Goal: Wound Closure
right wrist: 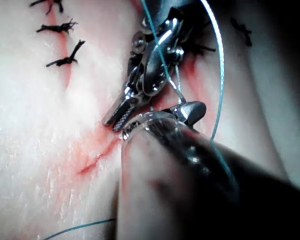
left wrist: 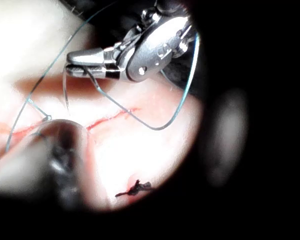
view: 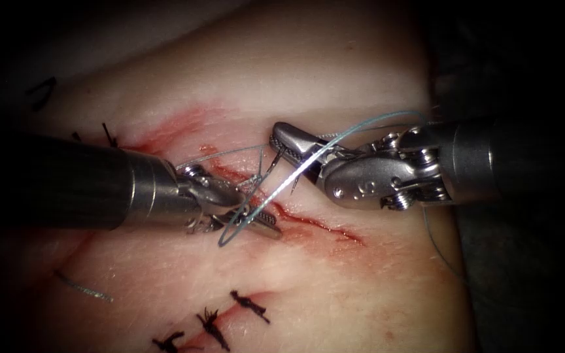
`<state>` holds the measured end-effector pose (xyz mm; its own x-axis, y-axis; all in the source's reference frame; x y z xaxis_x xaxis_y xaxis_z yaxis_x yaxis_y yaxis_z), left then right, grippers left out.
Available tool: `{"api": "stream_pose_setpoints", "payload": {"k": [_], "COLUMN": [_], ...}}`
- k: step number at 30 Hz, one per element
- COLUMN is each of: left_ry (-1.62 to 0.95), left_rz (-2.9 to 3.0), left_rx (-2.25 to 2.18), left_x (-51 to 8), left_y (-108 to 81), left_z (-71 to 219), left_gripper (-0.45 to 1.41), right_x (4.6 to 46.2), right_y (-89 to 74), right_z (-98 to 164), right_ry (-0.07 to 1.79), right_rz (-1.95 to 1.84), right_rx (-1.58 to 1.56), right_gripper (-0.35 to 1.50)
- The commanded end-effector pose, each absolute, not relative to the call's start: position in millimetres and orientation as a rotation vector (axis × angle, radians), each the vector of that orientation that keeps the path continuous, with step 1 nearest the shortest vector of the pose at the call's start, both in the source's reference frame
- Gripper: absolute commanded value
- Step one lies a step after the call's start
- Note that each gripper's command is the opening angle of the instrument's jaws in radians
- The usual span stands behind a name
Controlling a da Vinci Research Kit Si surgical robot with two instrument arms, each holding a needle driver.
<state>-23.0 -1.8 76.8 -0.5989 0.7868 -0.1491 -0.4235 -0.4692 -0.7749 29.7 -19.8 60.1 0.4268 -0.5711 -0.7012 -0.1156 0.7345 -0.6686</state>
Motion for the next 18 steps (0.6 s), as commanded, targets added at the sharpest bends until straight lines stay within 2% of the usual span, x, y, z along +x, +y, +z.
{"api": "stream_pose_setpoints", "payload": {"k": [1, 18], "left_ry": [-0.922, -0.925], "left_rz": [2.102, 2.091], "left_rx": [-0.649, -0.643], "left_x": [-23.4, -23.4], "left_y": [-2.1, -2.0], "left_z": [77.3, 77.3], "left_gripper": [0.24, 0.24], "right_x": [30.5, 30.6], "right_y": [-19.6, -20.4], "right_z": [59.9, 60.6], "right_ry": [1.119, 1.115], "right_rz": [-0.315, -0.326], "right_rx": [-0.727, -0.698], "right_gripper": [-0.35, -0.35]}}
